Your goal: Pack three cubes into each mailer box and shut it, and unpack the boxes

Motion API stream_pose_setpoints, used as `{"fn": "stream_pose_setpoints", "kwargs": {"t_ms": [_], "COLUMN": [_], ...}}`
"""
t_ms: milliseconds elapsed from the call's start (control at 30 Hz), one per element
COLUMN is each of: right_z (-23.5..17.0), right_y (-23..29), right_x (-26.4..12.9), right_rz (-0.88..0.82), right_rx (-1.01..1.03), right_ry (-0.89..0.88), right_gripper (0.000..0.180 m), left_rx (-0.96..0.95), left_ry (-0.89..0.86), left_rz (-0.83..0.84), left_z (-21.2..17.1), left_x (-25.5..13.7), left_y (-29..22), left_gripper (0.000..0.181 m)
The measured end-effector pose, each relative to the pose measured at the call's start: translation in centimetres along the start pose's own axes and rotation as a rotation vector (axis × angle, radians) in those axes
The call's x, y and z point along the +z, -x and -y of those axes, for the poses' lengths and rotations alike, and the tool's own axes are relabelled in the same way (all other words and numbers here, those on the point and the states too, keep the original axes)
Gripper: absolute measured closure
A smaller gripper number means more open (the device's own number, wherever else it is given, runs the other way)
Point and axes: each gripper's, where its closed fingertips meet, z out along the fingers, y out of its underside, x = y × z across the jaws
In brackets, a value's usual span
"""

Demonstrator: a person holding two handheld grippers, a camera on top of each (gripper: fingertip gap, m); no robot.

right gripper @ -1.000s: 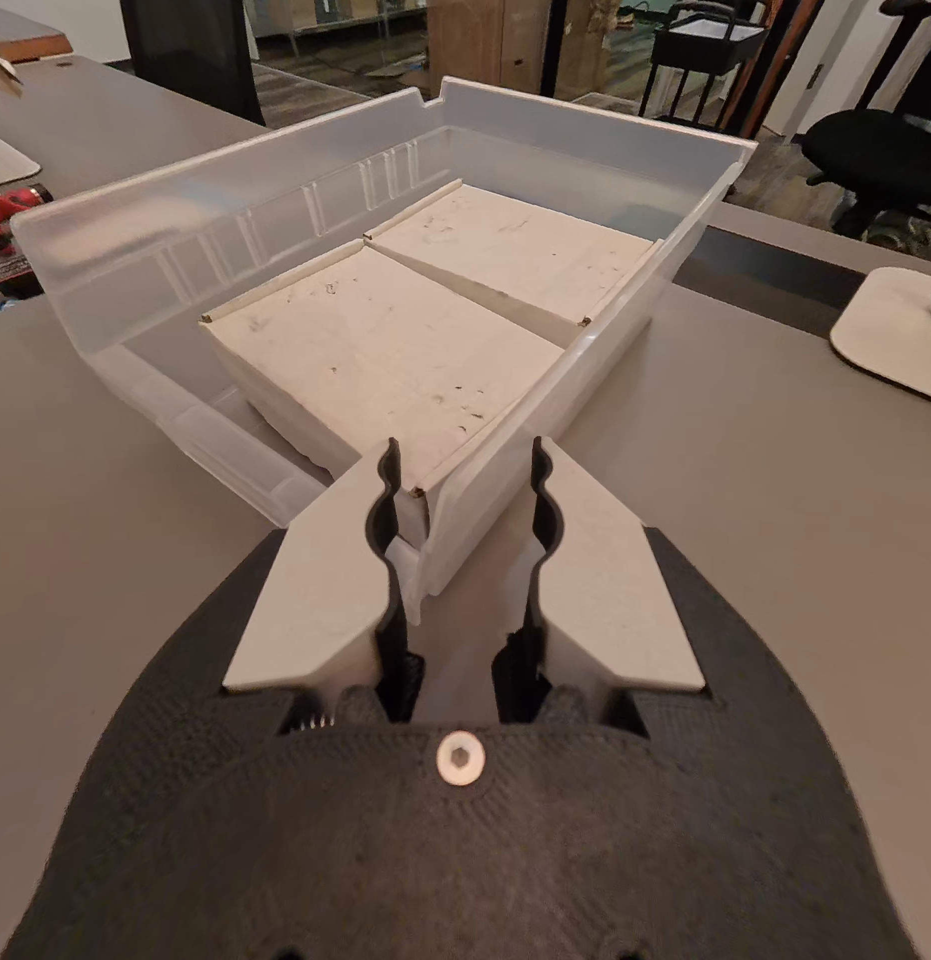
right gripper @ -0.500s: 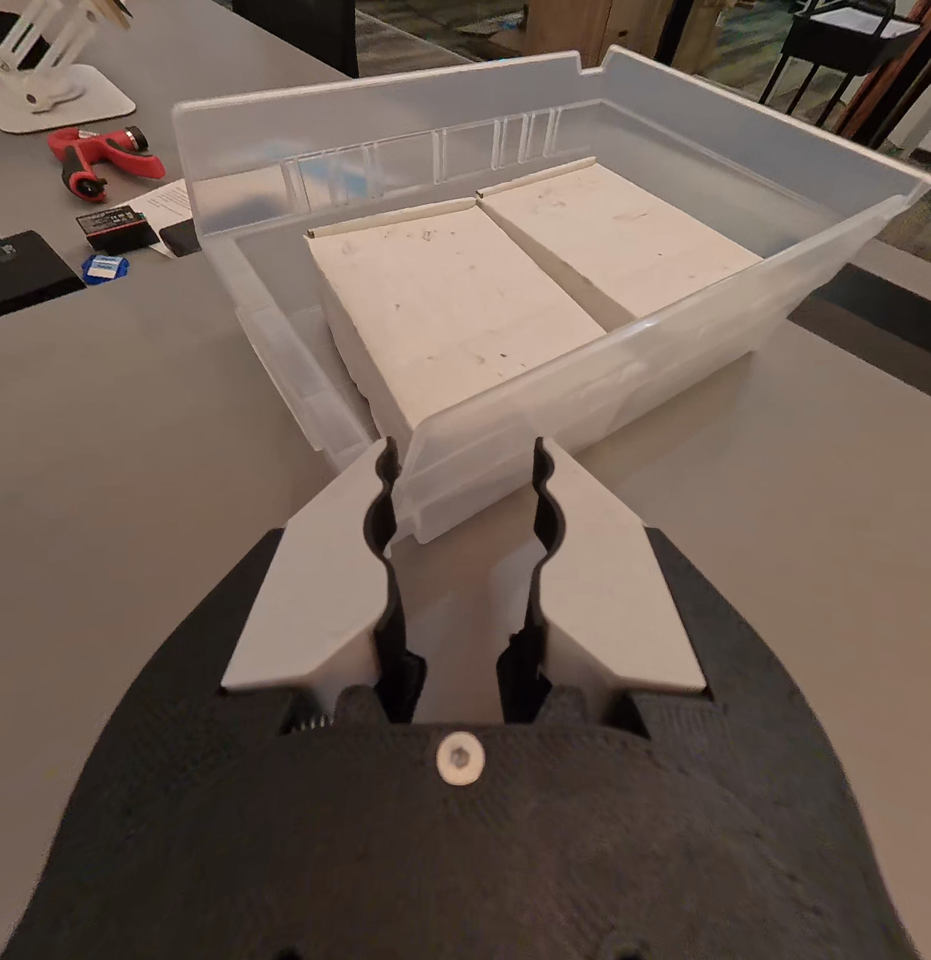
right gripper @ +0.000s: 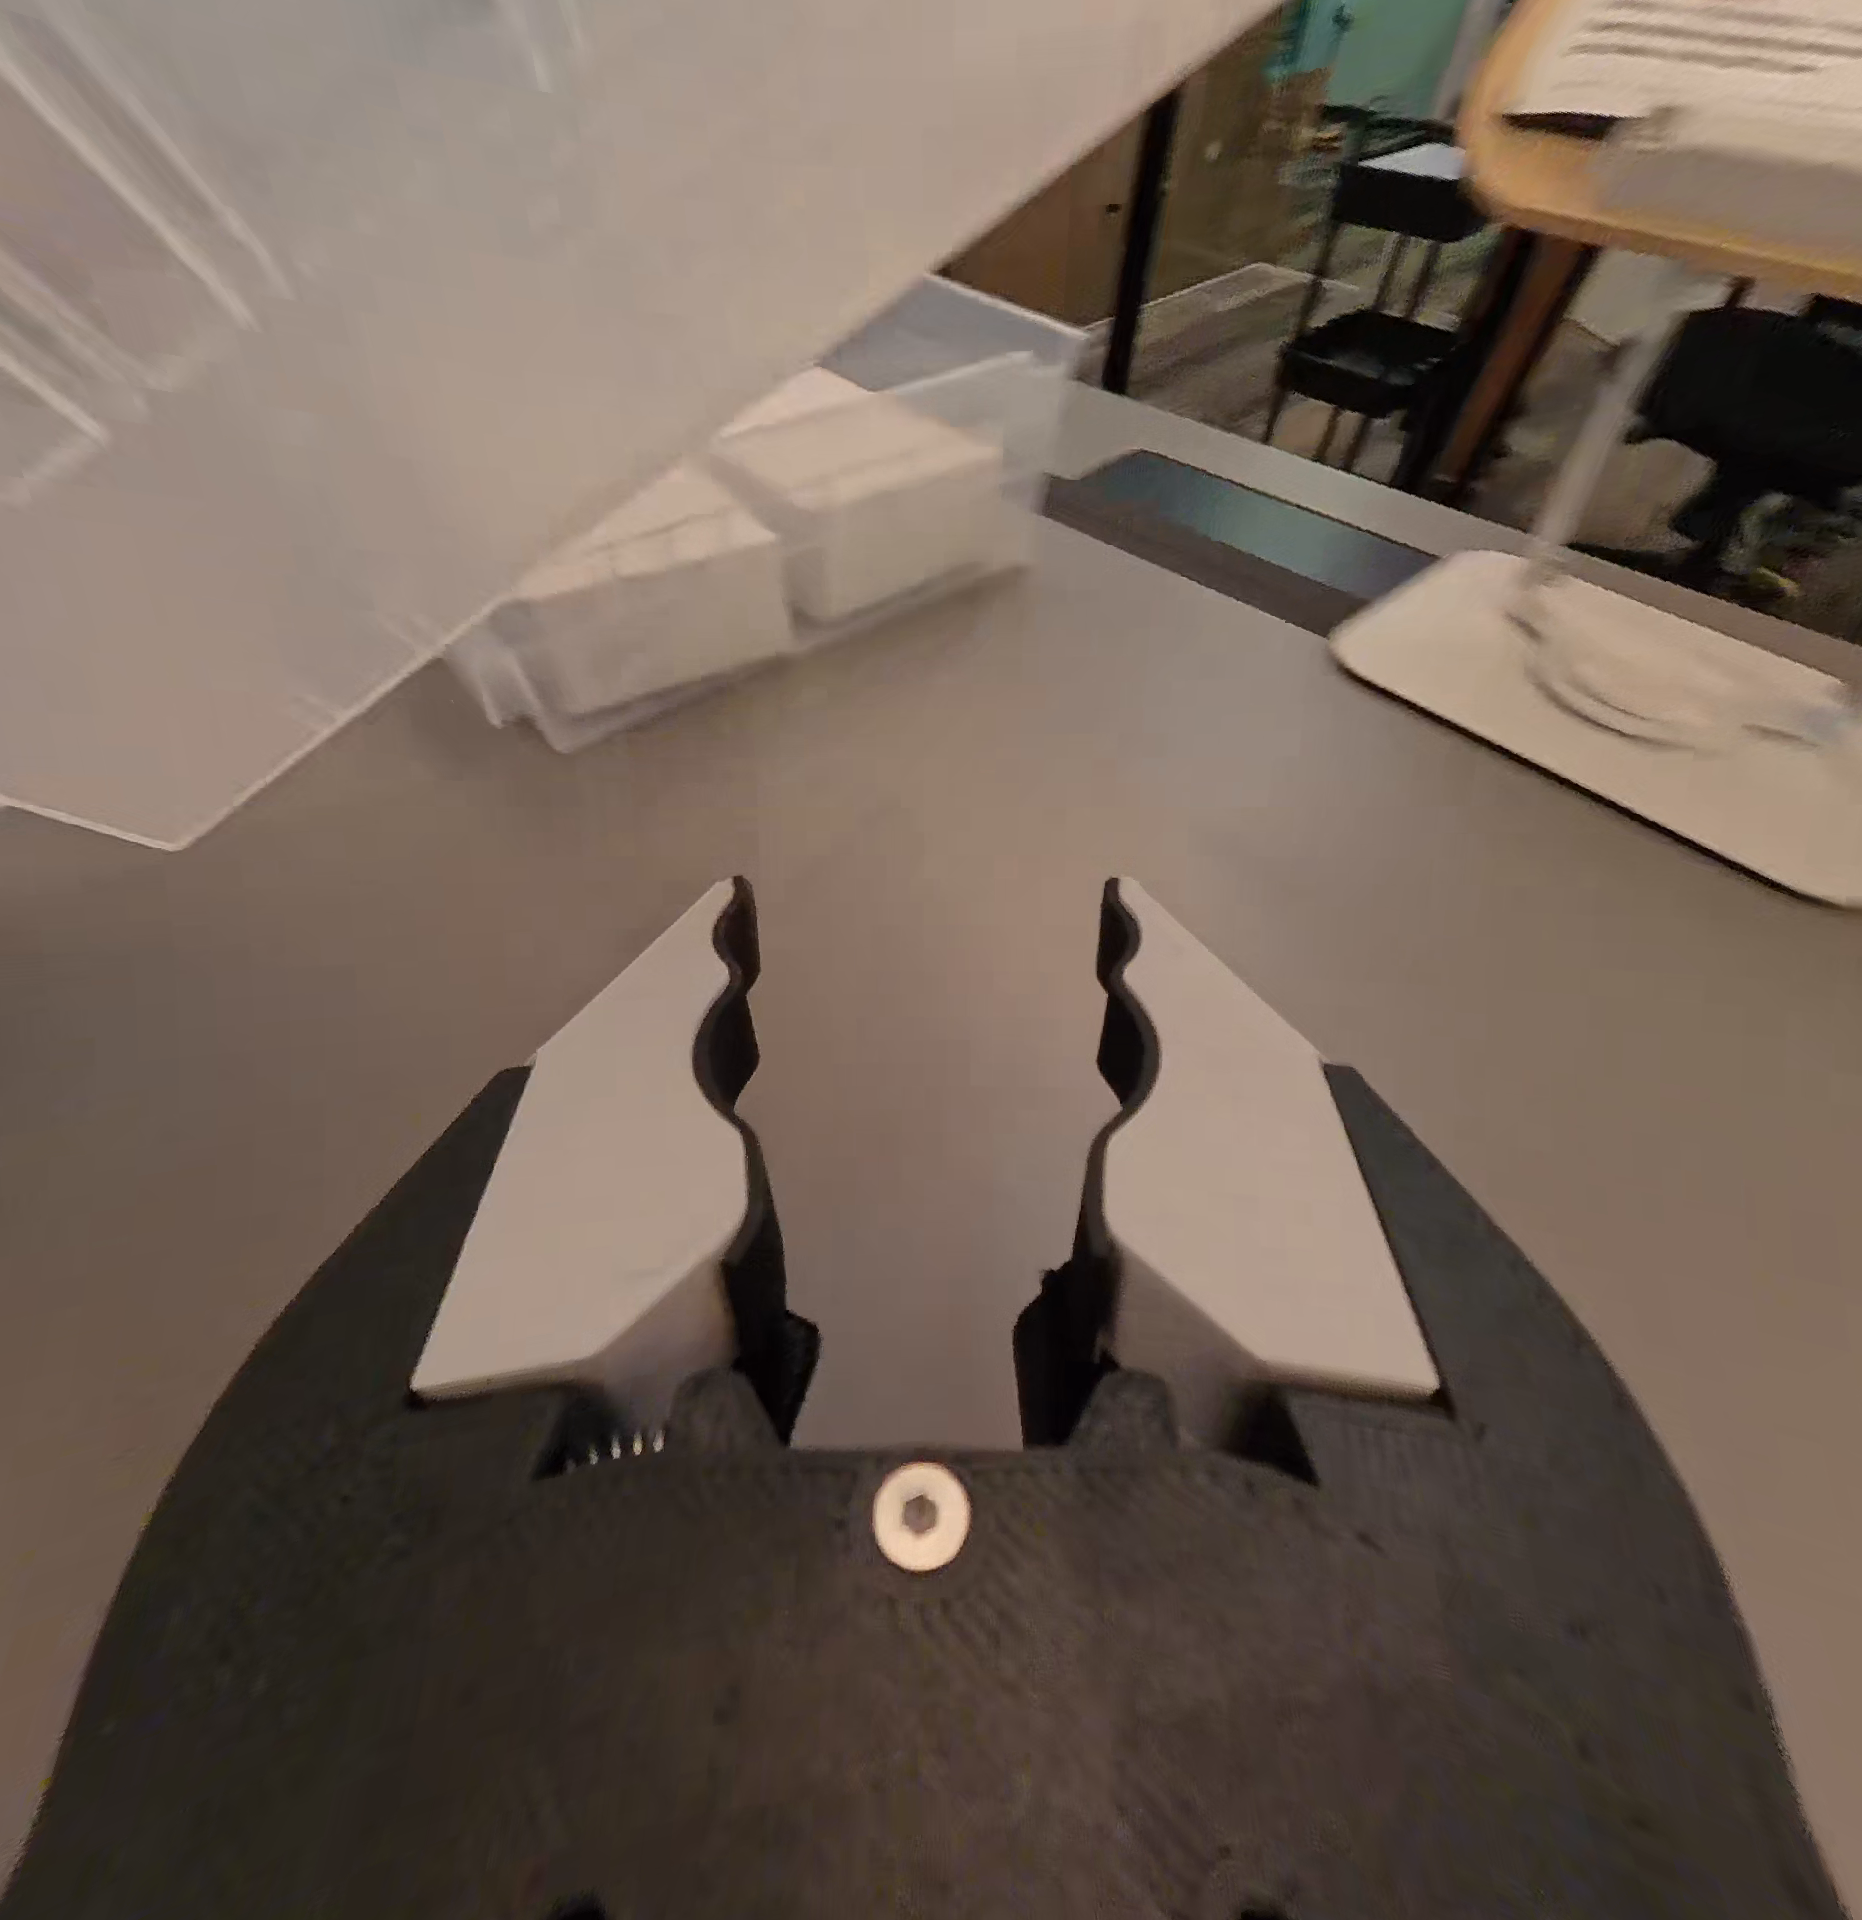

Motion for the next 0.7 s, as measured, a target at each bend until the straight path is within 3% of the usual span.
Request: {"fn": "stream_pose_setpoints", "kwargs": {"t_ms": [167,333,533,700], "right_z": [-2.2,-4.7,-7.1,-9.2], "right_y": [-6.0,-6.7,-7.5,-10.5], "right_x": [-10.6,-18.0,-20.3,-20.2], "right_rz": [-0.094,-0.177,-0.247,-0.309], "right_rx": [0.157,0.234,0.234,0.24], "right_ry": [-0.072,-0.145,-0.143,-0.065], "right_gripper": [0.109,0.098,0.092,0.103], "left_rx": [0.001,-0.021,-0.064,-0.057], "left_ry": [0.101,0.196,0.33,0.383], "left_rz": [-0.105,-0.201,-0.294,-0.337], "left_z": [-4.9,-10.2,-16.3,-19.1], "left_x": [5.8,11.4,16.6,18.5], "left_y": [-8.0,-15.9,-23.7,-28.8], "left_gripper": [0.178,0.178,0.178,0.178]}}
